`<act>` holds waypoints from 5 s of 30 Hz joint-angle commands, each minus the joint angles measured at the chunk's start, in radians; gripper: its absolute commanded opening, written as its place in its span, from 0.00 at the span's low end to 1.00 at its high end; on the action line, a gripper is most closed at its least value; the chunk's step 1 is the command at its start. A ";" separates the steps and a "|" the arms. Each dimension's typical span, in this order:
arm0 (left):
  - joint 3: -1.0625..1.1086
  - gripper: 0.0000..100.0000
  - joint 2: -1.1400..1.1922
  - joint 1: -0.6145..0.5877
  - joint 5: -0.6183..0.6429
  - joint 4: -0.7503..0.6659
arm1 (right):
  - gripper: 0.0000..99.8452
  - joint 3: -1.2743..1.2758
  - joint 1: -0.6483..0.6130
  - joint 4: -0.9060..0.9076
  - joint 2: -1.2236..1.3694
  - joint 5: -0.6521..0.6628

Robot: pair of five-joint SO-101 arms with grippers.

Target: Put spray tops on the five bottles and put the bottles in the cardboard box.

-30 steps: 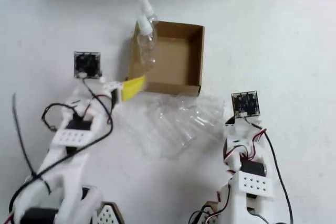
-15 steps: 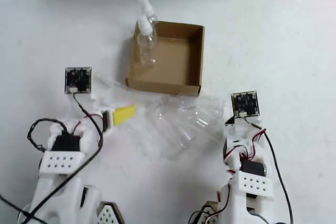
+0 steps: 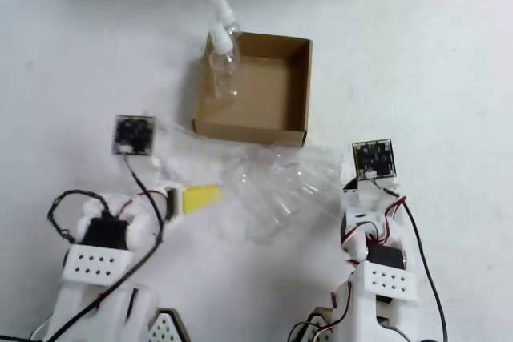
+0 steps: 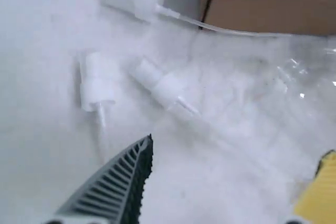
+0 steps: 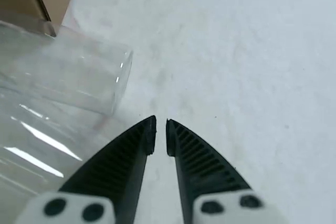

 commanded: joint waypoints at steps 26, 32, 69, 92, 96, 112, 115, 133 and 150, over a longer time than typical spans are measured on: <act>-0.628 0.43 0.851 0.464 0.646 0.121 | 0.02 -0.006 0.010 -0.010 0.005 0.015; -0.628 0.43 0.940 0.464 0.646 0.103 | 0.02 -0.006 0.010 -0.010 0.005 0.015; -0.695 0.44 0.944 0.441 0.543 0.232 | 0.02 -0.006 0.005 -0.013 0.005 0.015; -0.669 0.17 0.958 0.467 0.652 0.084 | 0.02 -0.006 0.002 -0.016 -0.002 0.015; -0.667 0.18 0.958 0.460 0.652 0.060 | 0.02 -0.006 0.002 -0.016 -0.002 0.015; -0.674 0.22 0.958 0.403 0.605 0.061 | 0.02 -0.006 0.004 -0.016 0.004 0.015; -0.710 0.21 0.958 0.409 0.582 0.095 | 0.02 -0.006 0.004 -0.016 0.004 0.015; -0.905 0.43 1.211 0.400 0.488 0.273 | 0.02 -0.006 0.004 -0.016 0.004 0.015; -0.971 0.43 1.219 0.410 0.396 0.302 | 0.02 -0.006 0.002 -0.016 0.002 0.015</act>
